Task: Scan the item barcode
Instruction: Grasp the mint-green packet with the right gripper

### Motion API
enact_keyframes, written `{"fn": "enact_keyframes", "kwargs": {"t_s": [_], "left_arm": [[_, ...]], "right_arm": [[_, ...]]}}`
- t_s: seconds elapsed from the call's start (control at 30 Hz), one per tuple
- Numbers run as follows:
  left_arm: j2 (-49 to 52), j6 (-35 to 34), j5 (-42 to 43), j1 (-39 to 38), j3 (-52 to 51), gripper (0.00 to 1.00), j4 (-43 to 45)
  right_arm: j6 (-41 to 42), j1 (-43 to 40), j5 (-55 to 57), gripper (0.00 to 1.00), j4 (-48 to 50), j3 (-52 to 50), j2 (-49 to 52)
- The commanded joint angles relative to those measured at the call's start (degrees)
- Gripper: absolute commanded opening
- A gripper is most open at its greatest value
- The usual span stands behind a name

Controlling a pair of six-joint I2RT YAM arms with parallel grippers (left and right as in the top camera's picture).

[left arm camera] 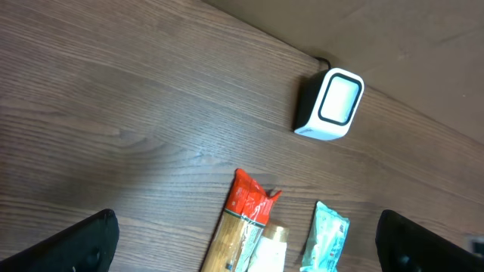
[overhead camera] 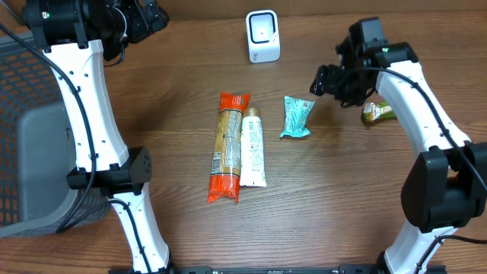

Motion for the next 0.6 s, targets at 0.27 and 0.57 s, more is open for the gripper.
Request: {"fn": "enact_keyframes", "kwargs": {"t_s": [0.27, 0.57], "left_arm": [[-0.28, -0.63, 0.24, -0.72, 0.02, 1.00, 0.04], [-0.28, -0.63, 0.24, -0.72, 0.02, 1.00, 0.04]], "right_arm": [[4.15, 17.64, 3.80, 0.73, 19.04, -7.74, 0.15], [4.48, 19.65, 5.90, 0.71, 14.53, -7.74, 6.05]]}}
